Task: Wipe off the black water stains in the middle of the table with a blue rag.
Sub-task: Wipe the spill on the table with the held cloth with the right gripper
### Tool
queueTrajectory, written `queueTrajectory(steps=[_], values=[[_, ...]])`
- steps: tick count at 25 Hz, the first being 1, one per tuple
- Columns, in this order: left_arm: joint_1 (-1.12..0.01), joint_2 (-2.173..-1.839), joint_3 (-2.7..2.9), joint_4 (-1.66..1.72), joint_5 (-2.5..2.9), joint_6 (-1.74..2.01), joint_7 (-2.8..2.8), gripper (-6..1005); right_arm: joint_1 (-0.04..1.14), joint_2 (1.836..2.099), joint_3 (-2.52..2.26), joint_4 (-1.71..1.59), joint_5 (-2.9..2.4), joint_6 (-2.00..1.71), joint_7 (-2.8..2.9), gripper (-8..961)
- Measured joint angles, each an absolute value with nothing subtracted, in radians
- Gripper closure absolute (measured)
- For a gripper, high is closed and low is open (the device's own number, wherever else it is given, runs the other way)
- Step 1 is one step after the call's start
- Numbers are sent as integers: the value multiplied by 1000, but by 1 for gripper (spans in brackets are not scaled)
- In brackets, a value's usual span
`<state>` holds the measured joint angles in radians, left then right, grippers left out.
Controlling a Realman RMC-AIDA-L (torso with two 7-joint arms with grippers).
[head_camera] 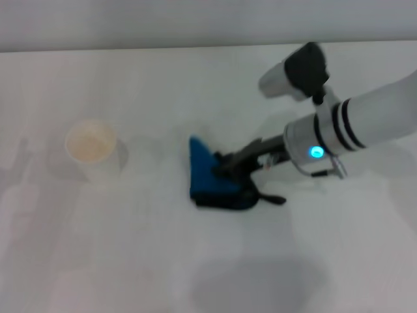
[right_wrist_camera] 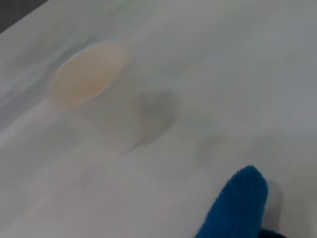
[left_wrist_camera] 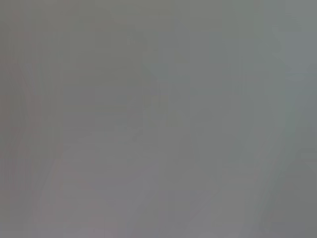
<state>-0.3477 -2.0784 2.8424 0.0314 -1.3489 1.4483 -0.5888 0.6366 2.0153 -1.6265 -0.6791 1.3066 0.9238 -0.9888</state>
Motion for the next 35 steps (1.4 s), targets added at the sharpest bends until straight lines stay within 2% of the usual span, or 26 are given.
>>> queueTrajectory(steps=[6,16,26,35], values=[[-328,-2079,2842,32,-1353,1452,-592,122,611,2008,-1529,-672,1298,793,-996,875],[-328,-2079,2842,49,-1347,1479,-593,123,599,2026,-1581,-623,1377,812,-1053,879],[-339,-2077,2842,51,-1349,1483,-594,122,635,2006,-1630,-631,1401,1027,-1066,878],[-341,-2075,2842,50,-1353,1484,-594,122,628,2002,-1239,-657,1256,990,-1158,878]])
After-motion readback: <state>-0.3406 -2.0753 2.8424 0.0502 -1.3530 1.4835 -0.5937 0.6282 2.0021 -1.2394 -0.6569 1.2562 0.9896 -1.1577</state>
